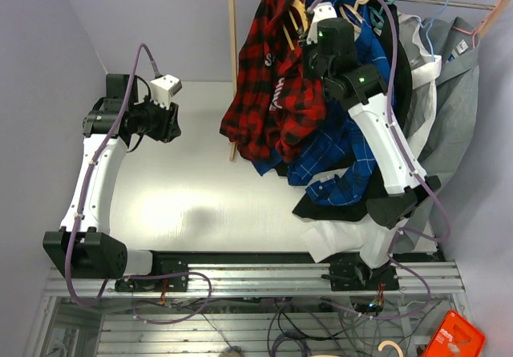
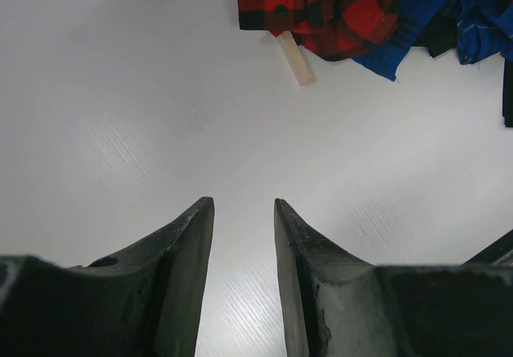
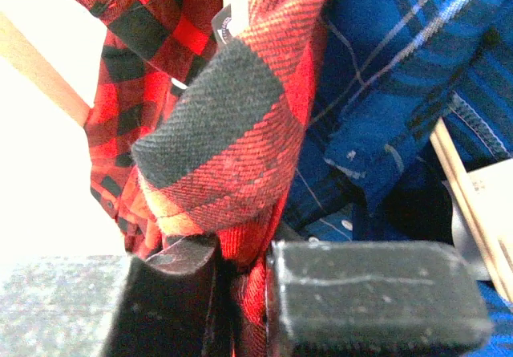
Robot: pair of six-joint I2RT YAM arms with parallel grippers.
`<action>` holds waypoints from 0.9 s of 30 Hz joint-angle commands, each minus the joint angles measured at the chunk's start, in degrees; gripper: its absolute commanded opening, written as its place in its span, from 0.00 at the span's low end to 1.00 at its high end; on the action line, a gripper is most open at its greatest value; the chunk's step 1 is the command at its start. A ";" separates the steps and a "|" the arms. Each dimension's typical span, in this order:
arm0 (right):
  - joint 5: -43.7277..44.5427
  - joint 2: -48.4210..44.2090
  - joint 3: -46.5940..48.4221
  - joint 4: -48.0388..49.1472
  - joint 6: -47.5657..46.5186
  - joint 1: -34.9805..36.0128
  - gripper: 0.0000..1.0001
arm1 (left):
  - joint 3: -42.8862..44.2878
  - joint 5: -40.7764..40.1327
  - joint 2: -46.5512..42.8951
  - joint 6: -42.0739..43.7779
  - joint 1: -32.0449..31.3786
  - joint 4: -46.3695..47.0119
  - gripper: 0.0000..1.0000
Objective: Place the shirt on the hanger
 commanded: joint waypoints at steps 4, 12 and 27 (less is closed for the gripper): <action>-1.04 -8.49 -4.91 2.83 0.66 0.22 0.34 | -0.16 0.39 -0.92 -0.36 0.32 1.29 0.47; -1.69 -17.79 -12.85 3.82 0.41 0.77 1.00 | 1.76 2.79 -0.45 2.08 0.18 -3.19 0.50; -12.70 -42.61 -40.60 13.55 14.91 2.17 1.00 | -9.40 -9.88 -11.07 2.12 -0.33 -1.62 0.75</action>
